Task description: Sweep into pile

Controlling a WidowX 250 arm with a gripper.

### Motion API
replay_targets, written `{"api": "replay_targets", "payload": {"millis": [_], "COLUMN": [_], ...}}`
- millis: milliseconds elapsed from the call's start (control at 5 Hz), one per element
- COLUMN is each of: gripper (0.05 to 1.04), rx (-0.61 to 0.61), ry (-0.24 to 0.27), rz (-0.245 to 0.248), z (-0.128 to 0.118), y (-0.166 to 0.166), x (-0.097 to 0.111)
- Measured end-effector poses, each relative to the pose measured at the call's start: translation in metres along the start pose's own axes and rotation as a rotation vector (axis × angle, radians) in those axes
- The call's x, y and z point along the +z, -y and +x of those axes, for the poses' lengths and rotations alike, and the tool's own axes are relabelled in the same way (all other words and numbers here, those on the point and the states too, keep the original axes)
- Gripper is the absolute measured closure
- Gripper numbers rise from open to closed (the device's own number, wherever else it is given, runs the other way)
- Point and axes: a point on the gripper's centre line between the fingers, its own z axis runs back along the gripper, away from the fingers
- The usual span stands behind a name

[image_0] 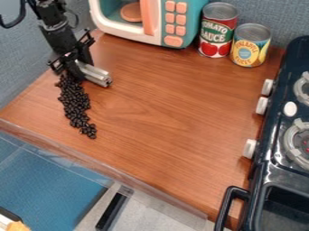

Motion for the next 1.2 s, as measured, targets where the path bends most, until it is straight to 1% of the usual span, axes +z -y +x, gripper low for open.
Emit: {"api": "replay_targets", "payload": {"millis": [200,400,600,800,1000,1200], "gripper": [0.695,0.695,0.695,0.695,0.695,0.695], "rx": [0.016,0.042,0.059,0.019,-0.157,-0.444], "ry": [-0.011,-0.066,-0.127,-0.161,-0.124,-0.011], "rz": [-0.002,-0.013,-0.047,-0.042,-0.032,0.039], "z": [-0.005,-0.016,-0.025,-0.042,-0.068,-0.105], "y": [-0.003,0.002,0.021,0.029,0.031,0.015], "x": [0.002,0.011,0.027,0.030,0.029,0.003]}}
